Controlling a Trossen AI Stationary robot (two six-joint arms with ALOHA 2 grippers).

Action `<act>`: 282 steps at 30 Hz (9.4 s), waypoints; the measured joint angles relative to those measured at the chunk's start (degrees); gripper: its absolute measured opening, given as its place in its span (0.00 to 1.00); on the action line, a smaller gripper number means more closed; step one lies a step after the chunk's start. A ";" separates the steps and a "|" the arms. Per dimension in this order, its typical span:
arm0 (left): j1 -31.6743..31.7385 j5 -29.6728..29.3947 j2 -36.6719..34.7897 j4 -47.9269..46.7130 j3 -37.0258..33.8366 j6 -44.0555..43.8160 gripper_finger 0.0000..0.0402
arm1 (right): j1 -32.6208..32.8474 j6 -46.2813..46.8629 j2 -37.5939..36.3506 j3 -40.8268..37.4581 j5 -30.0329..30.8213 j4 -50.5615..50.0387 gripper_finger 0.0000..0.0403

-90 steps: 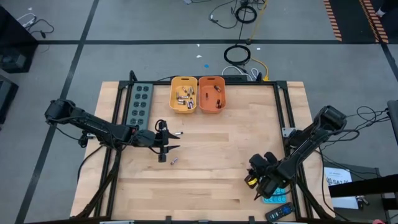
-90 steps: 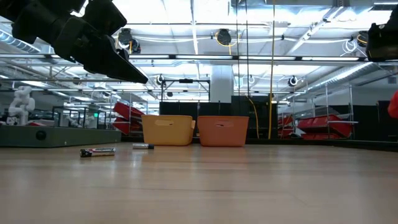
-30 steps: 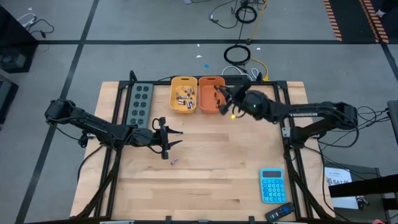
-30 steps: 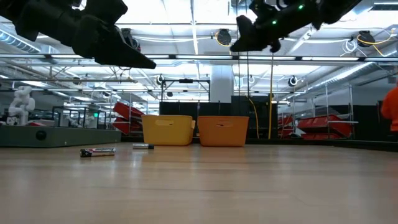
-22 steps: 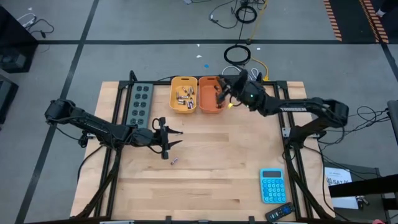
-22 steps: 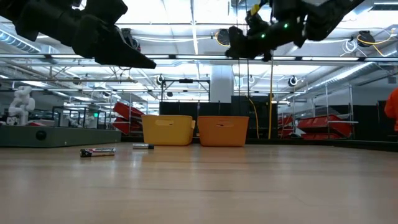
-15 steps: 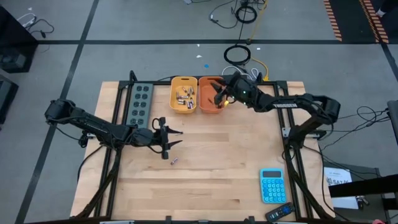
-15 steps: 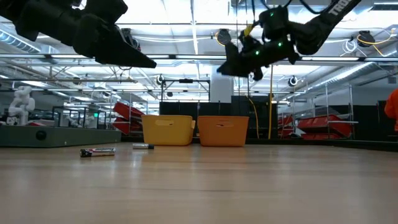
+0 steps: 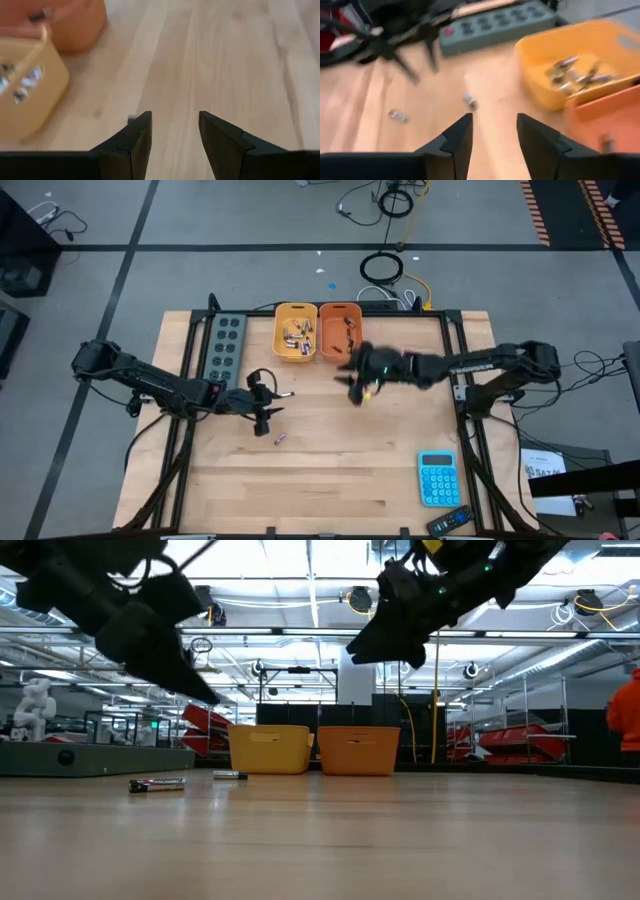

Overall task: Sort batteries
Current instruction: Put the silver battery into the yellow bin, then return to home position

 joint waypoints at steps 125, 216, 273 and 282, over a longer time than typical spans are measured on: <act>-9.37 7.64 26.38 -22.39 15.78 -20.34 0.31 | 26.57 6.95 19.81 -0.04 36.81 12.44 0.32; 8.56 -20.52 -51.25 5.75 -22.92 -1.24 0.02 | -20.03 -4.98 -79.87 -45.48 -10.01 6.12 0.00; 2.63 -22.59 -54.86 0.35 -24.61 14.80 0.03 | -20.01 6.93 -80.85 -45.40 -9.68 5.42 0.00; 2.63 -22.59 -54.86 0.35 -24.61 14.80 0.03 | -19.99 6.93 -80.85 -45.40 -9.68 5.42 0.00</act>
